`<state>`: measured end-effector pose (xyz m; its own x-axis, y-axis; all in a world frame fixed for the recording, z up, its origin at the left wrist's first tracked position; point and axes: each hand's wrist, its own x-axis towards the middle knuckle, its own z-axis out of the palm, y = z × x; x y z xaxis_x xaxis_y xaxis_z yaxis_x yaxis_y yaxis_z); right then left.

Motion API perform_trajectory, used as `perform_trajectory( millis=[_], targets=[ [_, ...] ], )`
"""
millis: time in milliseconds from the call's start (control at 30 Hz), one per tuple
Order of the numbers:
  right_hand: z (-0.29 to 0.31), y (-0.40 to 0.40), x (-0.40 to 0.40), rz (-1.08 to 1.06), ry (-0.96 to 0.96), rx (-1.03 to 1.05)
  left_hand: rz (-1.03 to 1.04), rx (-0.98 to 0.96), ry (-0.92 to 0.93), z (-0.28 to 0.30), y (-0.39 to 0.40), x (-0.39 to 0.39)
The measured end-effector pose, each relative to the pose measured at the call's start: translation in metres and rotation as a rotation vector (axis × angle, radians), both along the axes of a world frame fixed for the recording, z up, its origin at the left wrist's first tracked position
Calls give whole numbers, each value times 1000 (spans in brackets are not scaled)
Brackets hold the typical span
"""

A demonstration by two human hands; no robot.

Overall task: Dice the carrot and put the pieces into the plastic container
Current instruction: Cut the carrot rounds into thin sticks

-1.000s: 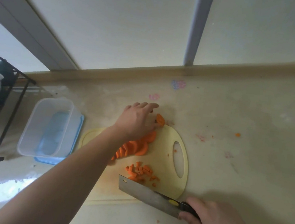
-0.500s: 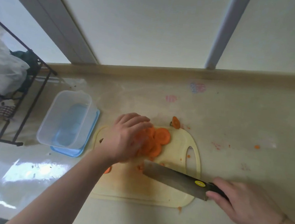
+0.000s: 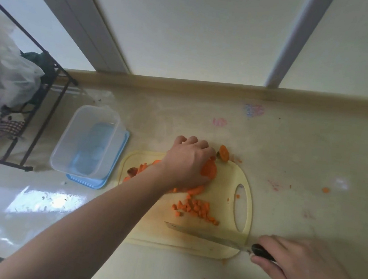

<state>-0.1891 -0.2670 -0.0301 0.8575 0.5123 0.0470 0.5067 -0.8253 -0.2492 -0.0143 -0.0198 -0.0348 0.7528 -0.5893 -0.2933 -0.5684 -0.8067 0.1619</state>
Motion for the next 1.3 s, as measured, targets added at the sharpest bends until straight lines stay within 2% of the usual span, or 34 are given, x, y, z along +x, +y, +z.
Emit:
perform_trajectory(
  millis=[167,233,300,400,533,600,700,900,1000,1100,1133,1200,1233,1300],
  targets=[
    [-10,30,4,-37,-19,-33,83,-87,91,7,-3,9],
    [-11,37,4,-68,-31,-33,189,-251,141,13,2,10],
    [-10,39,2,-99,-26,-30,349,-517,172,20,13,6],
    [-12,37,-6,-163,11,-3,637,-853,55,28,42,-15],
    [-13,34,-11,-227,56,36,905,-995,-133,27,78,-71],
    [-14,41,-17,-243,65,43,1007,-1042,-153,20,86,-103],
    [-13,48,-29,-223,146,100,1065,-982,-135,1,93,-140],
    [14,12,8,-15,-108,88,1011,-768,-140,-22,89,-180],
    [19,7,24,-7,-111,114,1068,-742,-166,-28,83,-190],
    [23,3,43,-40,-111,147,1102,-656,-103,-37,82,-197],
    [25,1,49,-67,-113,160,1081,-588,-120,-40,83,-198],
    [26,-7,59,-160,-98,216,968,-424,-269,-43,84,-197],
    [26,-11,61,-221,-75,255,906,-392,-356,-43,83,-192],
    [25,-19,59,-338,-23,328,744,-446,-468,-35,76,-170]
  ],
)
